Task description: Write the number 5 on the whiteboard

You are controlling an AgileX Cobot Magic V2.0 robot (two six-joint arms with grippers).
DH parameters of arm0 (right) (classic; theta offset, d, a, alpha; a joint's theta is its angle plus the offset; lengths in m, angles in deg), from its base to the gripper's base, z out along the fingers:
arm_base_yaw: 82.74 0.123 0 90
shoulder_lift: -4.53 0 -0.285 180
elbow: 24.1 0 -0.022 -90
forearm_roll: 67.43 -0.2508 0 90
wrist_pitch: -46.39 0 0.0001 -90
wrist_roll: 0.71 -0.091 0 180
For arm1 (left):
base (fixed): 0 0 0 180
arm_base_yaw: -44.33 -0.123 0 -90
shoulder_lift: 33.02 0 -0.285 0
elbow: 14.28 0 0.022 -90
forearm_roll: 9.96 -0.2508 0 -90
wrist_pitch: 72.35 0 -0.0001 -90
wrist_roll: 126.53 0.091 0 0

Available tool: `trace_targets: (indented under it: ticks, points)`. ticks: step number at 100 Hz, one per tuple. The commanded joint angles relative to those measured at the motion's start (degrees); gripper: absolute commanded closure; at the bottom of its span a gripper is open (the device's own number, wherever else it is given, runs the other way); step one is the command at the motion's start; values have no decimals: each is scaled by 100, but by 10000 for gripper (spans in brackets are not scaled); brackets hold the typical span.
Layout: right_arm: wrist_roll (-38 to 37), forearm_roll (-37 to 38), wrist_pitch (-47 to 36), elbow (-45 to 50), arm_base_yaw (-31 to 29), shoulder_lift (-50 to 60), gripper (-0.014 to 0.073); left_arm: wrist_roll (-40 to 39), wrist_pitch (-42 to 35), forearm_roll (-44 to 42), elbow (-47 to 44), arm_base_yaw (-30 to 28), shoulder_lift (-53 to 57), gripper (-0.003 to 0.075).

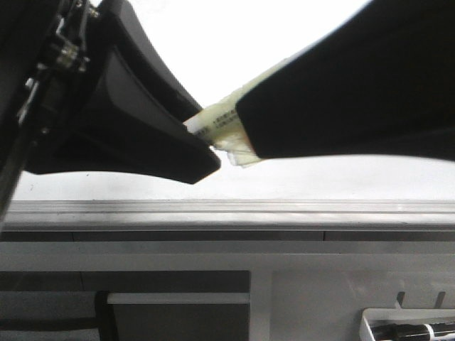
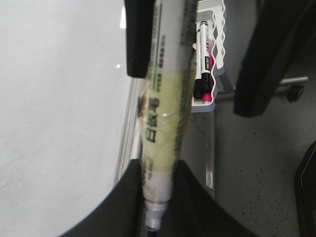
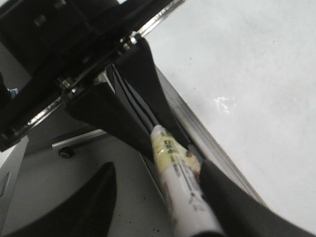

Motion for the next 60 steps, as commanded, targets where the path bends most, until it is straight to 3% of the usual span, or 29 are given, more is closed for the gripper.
trace_targets:
  ticks: [1,26,60]
  points:
    - [61,67,-660,-197,15,11,259,-16,-407,182,217,80,132,741]
    - [61,67,-647,-197,15,11,264,-16,-407,226,217,320,132,741]
    - [61,67,-202,-197,15,11,526,-16,-431,226,217,320,132,741]
